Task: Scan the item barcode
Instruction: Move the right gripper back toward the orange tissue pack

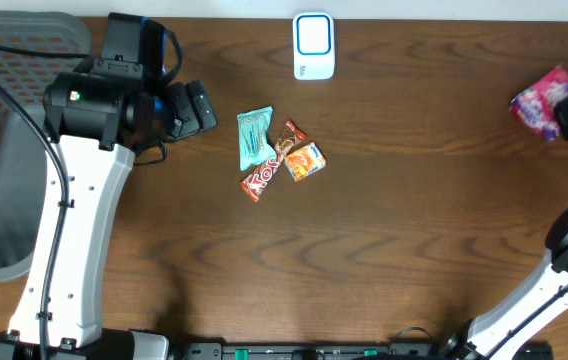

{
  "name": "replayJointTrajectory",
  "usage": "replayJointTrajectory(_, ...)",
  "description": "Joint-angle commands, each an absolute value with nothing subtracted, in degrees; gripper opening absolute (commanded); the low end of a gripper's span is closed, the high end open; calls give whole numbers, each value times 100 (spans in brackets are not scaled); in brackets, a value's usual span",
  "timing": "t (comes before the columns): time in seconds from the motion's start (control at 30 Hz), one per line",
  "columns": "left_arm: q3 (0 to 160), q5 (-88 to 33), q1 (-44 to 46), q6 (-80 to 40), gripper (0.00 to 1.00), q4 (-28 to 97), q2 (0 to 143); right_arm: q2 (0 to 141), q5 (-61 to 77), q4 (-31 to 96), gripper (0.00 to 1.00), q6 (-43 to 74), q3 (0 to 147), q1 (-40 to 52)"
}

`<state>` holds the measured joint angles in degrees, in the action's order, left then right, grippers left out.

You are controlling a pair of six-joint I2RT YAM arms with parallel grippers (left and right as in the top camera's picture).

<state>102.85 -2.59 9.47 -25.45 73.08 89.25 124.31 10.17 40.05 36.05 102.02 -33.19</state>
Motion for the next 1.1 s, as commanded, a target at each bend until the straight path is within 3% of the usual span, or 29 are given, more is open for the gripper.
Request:
replayJointTrajectory(0.0,10298,-167,928,-2510,98,7312,8967,12396,1111,3850,1,4064,10232,-3752)
replayJointTrajectory(0.07,10298,-167,928,-2510,98,7312,8967,12396,1129,3857,6,3953,10232,-3968)
replayJointTrajectory(0.2,10298,-167,928,-2510,98,7312,8967,12398,1221,3951,31,3306,10232,-4307)
replayJointTrajectory(0.23,10298,-167,928,-2510,98,7312,8967,12398,1223,4042,64,3111,10232,-4412)
replayJointTrajectory(0.27,10298,-167,928,-2510,98,7312,8967,12398,1238,4110,78,3068,10232,-4442)
replayJointTrajectory(0.33,10298,-167,928,-2510,98,7312,8969,12398,1284,4202,88,2958,10232,-4458)
replayJointTrajectory(0.63,10298,-167,928,-2510,98,7312,8967,12398,4086,4047,96,2143,10232,-3962)
replayJointTrajectory(0.8,10298,-167,928,-2510,98,7312,8967,12398,5266,4200,88,1715,10232,-3295)
replayJointTrajectory(0.93,10298,-167,928,-2510,98,7312,8969,12398,5137,4943,84,823,10230,-2545)
replayJointTrajectory(1.07,10298,-167,928,-2510,98,7312,8967,12398,4023,5645,88,508,10184,-1658)
